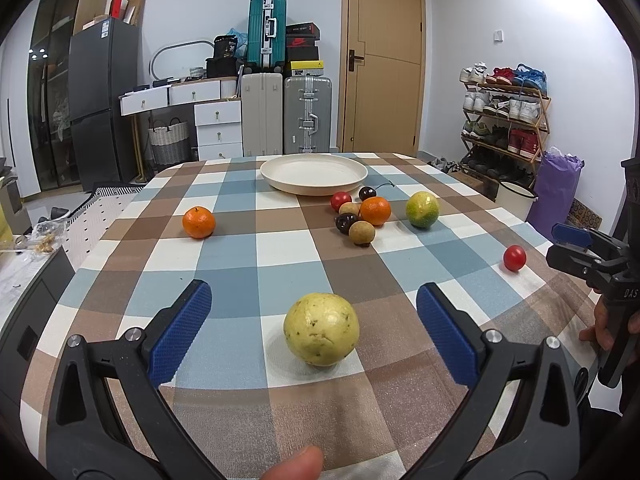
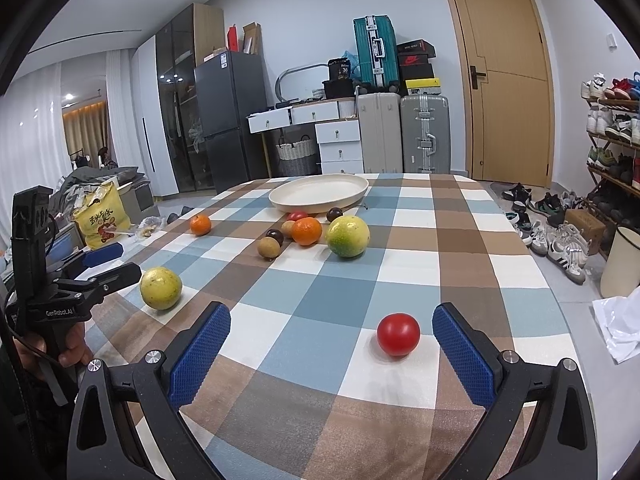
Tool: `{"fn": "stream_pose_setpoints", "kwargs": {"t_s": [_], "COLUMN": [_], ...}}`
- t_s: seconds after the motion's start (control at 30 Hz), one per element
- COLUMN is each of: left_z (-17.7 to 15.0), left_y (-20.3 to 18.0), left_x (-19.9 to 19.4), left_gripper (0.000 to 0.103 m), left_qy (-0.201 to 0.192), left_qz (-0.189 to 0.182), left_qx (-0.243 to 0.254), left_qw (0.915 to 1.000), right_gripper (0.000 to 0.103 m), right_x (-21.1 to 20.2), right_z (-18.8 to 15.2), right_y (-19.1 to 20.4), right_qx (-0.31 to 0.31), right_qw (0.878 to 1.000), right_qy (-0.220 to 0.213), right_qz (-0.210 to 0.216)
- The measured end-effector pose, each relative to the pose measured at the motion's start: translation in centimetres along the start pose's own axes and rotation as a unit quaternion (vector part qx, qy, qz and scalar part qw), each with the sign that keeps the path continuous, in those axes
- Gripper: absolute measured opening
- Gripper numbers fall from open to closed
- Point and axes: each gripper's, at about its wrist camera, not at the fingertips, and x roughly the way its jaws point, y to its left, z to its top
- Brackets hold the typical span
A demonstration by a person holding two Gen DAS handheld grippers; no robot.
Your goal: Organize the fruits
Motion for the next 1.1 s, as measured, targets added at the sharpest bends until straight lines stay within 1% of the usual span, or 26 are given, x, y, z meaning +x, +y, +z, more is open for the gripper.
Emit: {"fn": "stream_pose_setpoints", "kwargs": {"t_s": [0.93,1.1], "left_z": [-0.06,-0.04], "left_y": [-0.04,0.01], "left_x": [-0.02,0.00], "left_gripper": [0.102,0.102], "left_qy": [0.000,0.000], "left_qz": [0.000,0.000], "left_qx": [0.000,0.000], "left_qw": [1.0000,1.0000], "right_gripper": [0.103,0.103], "right_x": [0.15,0.39], "right_z": [-0.03,0.02], "right_y": [-0.09,-0.12], "right_qx": [0.000,0.000], "right_qw": [1.000,1.000], "right_qy": [0.005,0.013], "right_qz": [-0.006,-0.008]}}
